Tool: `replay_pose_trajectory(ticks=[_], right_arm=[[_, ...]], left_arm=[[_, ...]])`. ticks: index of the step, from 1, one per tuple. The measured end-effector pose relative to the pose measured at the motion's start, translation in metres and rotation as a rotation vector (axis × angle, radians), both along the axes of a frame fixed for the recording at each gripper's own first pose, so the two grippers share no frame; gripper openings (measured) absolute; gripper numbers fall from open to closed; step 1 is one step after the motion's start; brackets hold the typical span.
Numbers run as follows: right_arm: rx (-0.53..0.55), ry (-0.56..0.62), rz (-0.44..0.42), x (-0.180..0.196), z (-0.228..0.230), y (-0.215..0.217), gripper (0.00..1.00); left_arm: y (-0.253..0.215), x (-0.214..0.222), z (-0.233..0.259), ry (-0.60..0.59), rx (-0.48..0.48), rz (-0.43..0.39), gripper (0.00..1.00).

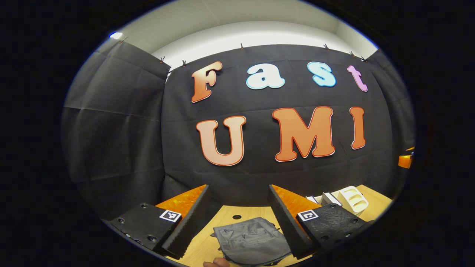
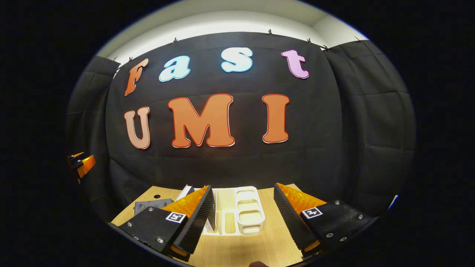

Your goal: Open the schoolbag, grab two books from the bookshelf and put them into the schoolbag.

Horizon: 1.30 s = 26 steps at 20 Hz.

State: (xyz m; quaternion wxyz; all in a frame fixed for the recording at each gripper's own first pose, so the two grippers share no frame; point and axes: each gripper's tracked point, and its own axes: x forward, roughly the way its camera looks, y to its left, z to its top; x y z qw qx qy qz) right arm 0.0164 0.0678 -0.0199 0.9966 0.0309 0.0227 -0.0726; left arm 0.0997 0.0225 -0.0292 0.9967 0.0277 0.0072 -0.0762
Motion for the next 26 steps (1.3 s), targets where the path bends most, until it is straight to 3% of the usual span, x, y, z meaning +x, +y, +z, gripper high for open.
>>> replay_pose_trajectory(ticks=[7,14,20,26], right_arm=[[-0.024,0.047,-0.016,-0.001,-0.015,0.008,0.97],[-0.033,0.102,-0.031,-0.005,-0.034,0.007,0.97],[-0.031,0.159,-0.057,-0.012,-0.053,-0.004,0.97],[-0.035,0.216,-0.078,-0.018,-0.07,-0.011,0.97]], left_arm=[[-0.021,0.008,-0.027,-0.02,0.165,-0.062,0.97],[-0.058,-0.006,-0.095,0.017,0.363,-0.218,1.0],[-0.088,-0.029,-0.192,0.117,0.573,-0.331,0.97],[-0.113,-0.057,-0.283,0.217,0.694,-0.429,0.97]])
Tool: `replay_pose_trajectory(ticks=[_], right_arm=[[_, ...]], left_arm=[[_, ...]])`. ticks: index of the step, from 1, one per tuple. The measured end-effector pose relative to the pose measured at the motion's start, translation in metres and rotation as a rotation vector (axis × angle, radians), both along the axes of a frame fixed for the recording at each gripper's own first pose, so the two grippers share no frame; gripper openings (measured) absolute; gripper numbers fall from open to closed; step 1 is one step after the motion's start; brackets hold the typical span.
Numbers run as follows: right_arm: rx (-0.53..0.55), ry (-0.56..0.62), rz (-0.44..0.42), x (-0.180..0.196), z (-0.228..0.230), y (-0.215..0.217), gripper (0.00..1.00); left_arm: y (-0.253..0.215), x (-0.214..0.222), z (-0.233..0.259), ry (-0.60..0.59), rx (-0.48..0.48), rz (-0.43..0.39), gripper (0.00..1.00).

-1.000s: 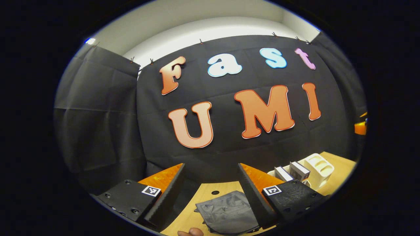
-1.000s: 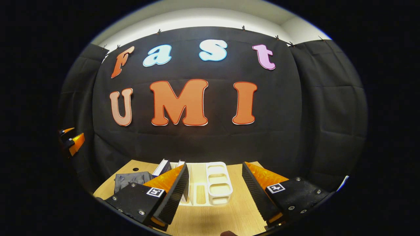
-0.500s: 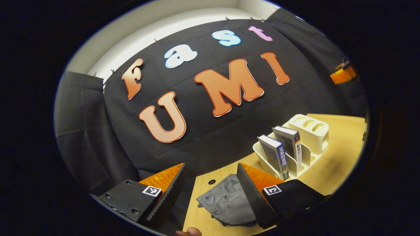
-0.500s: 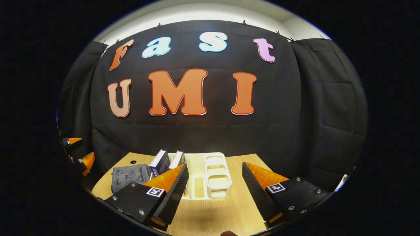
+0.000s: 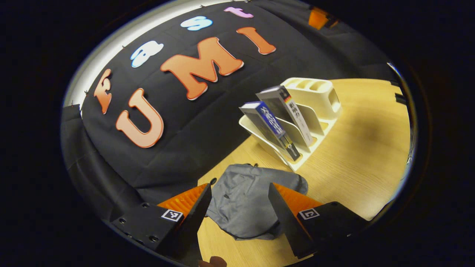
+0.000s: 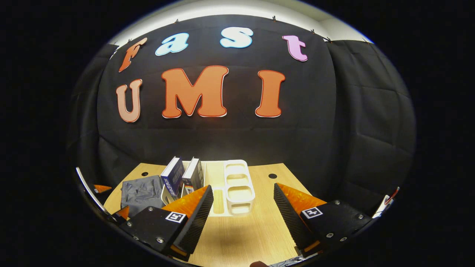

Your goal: Open the schoolbag, grab two books from the bookshelf and put them into the schoolbag.

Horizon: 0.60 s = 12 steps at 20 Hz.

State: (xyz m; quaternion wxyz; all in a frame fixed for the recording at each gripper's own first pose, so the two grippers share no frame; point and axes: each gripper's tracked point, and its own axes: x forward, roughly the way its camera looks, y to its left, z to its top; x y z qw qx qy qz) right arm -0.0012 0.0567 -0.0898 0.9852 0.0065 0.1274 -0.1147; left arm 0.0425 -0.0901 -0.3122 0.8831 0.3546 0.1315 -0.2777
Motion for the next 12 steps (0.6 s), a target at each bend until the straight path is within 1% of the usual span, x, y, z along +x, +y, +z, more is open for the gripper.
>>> replay_pose_trajectory(ticks=[3,6,9,12], right_arm=[[0.001,0.046,-0.004,-0.002,-0.012,-0.003,0.97],[-0.017,0.076,-0.005,-0.003,-0.022,-0.006,0.98],[-0.024,0.098,-0.002,-0.001,-0.027,-0.008,0.98],[-0.022,0.103,0.004,0.004,-0.029,-0.008,0.98]], left_arm=[[-0.008,-0.007,-0.043,0.051,0.05,-0.037,0.97],[-0.012,-0.006,-0.077,0.061,0.113,-0.057,0.97],[-0.006,0.004,-0.104,0.077,0.187,-0.046,0.97],[0.0,0.015,-0.122,0.112,0.228,-0.03,0.98]])
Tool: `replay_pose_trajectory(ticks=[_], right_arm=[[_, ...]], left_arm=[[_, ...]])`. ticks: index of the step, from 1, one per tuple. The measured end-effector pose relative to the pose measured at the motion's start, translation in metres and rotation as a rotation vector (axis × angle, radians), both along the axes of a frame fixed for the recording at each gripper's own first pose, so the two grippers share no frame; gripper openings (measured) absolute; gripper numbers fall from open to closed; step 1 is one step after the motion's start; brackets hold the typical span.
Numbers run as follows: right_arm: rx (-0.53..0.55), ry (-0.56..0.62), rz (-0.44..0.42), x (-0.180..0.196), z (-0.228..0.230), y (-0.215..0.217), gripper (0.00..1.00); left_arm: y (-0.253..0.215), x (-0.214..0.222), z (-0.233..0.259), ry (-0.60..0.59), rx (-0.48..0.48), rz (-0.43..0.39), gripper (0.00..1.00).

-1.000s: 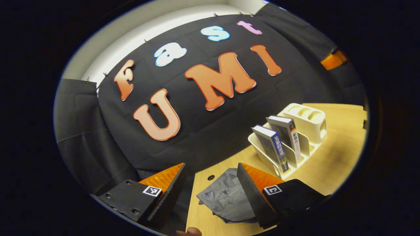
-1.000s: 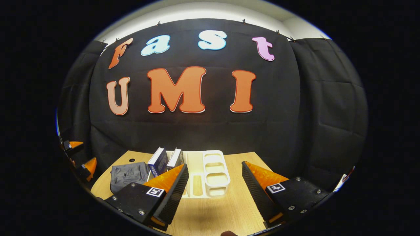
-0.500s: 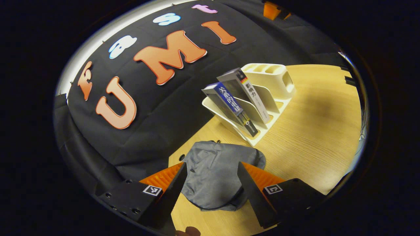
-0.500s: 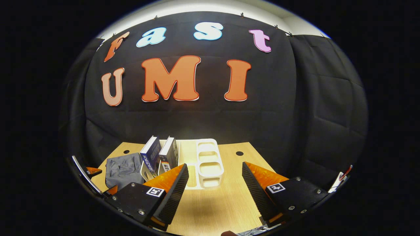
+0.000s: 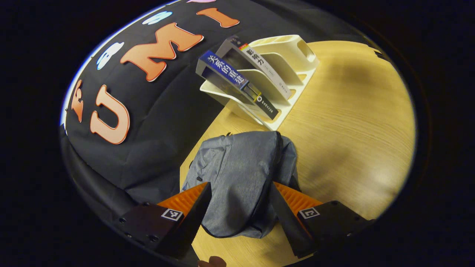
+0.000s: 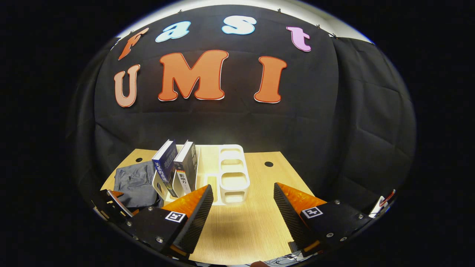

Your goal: Open the schoolbag, grab two books from the bookshelf and put them into the schoolbag.

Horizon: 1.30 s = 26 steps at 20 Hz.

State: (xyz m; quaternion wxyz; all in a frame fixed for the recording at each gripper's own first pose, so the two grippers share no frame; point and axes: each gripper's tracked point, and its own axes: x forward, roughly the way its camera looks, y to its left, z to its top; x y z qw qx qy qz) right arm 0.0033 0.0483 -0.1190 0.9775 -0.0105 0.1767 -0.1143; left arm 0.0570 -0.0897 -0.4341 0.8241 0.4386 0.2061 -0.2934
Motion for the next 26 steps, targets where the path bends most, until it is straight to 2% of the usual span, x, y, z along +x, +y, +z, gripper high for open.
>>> replay_pose_trajectory(ticks=[5,7,10,12,13,14,16,20,26], right_arm=[[0.009,0.001,0.019,0.008,-0.002,0.001,0.98],[0.01,-0.002,0.019,0.008,-0.001,-0.004,0.98],[0.032,-0.006,0.013,0.009,-0.003,-0.013,0.98],[0.058,-0.009,0.01,0.012,-0.004,-0.019,0.98],[0.067,-0.01,0.009,0.013,-0.004,-0.021,0.98],[0.073,-0.013,0.009,0.014,-0.005,-0.023,0.98],[0.082,-0.02,0.014,0.016,-0.005,-0.026,0.98],[0.119,-0.03,0.034,0.019,-0.006,-0.029,0.98],[0.186,-0.038,0.1,0.021,-0.009,-0.021,0.98]], left_arm=[[-0.005,0.002,-0.001,0.022,0.036,-0.033,0.97],[-0.008,0.004,-0.003,0.04,0.065,-0.054,0.84],[-0.011,-0.001,-0.002,0.082,0.079,-0.061,0.41],[-0.01,0.003,0.007,0.053,0.097,-0.058,0.34],[-0.01,0.004,0.012,0.051,0.116,-0.058,0.16],[-0.011,0.002,0.013,0.07,0.123,-0.074,0.08],[-0.009,0.004,0.017,0.112,0.143,-0.085,0.07],[-0.008,0.016,0.039,0.173,0.117,-0.059,0.05],[0.001,0.051,0.087,0.116,0.174,-0.067,0.05]])
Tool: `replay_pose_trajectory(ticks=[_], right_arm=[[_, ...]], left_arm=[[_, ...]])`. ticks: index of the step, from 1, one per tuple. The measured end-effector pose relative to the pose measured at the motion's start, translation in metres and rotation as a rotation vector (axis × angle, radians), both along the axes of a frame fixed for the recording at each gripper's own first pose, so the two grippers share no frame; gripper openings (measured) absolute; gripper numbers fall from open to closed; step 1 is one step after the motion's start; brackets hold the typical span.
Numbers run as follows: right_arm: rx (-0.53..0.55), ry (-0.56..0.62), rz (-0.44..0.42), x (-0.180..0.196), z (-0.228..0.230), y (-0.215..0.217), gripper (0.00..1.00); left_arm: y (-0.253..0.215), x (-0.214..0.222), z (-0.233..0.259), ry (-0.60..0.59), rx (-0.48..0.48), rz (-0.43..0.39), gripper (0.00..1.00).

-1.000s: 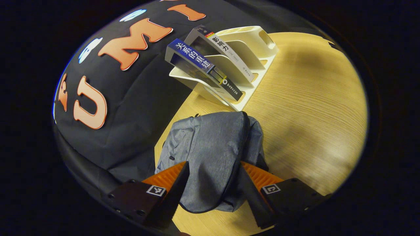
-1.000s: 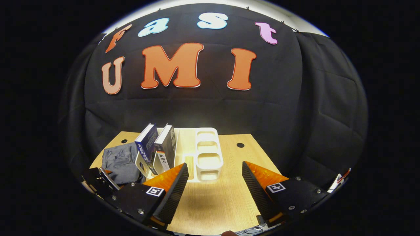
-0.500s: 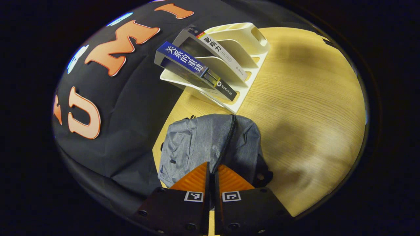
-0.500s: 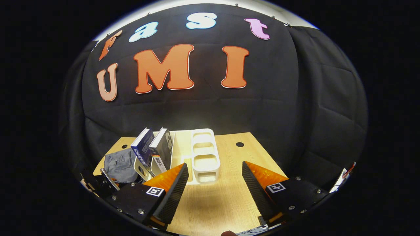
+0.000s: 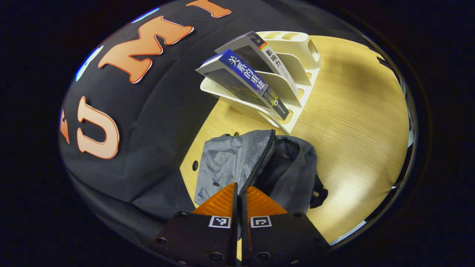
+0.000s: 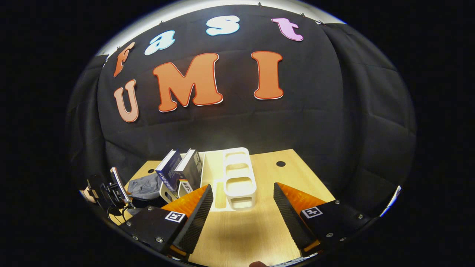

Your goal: Open the schoolbag, grab two books from the bookshelf and put them into the schoolbag.

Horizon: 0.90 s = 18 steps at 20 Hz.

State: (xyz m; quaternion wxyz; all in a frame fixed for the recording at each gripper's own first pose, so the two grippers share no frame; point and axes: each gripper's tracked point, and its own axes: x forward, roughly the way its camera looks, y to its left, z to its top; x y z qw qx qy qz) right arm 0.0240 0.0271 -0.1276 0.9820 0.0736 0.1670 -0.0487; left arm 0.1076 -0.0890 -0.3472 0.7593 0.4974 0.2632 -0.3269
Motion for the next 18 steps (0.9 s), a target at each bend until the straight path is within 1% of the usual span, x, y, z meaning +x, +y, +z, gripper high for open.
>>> replay_pose_trajectory(ticks=[3,5,7,9,11,15,18], right_arm=[[0.008,0.008,0.012,-0.001,-0.007,-0.002,0.98],[0.015,0.017,0.017,-0.003,-0.01,-0.002,0.98],[0.028,0.024,0.022,-0.002,-0.014,0.0,0.98],[0.03,0.033,0.008,-0.004,-0.019,0.001,0.98],[0.034,0.038,-0.024,-0.009,-0.02,0.006,0.98],[0.08,0.051,-0.102,-0.017,-0.008,0.038,0.98],[0.105,0.065,-0.123,-0.019,0.001,0.081,0.98]], left_arm=[[0.0,0.015,0.02,-0.027,0.035,-0.026,0.05],[0.002,0.023,0.029,-0.024,0.036,-0.014,0.05],[0.003,0.027,0.036,0.001,0.002,0.017,0.05],[0.004,0.034,0.042,0.038,-0.026,0.037,0.05],[0.005,0.04,0.048,0.079,-0.053,0.026,0.05],[0.007,0.067,0.07,0.151,-0.146,-0.013,0.05],[0.013,0.084,0.078,0.267,-0.213,-0.013,0.05]])
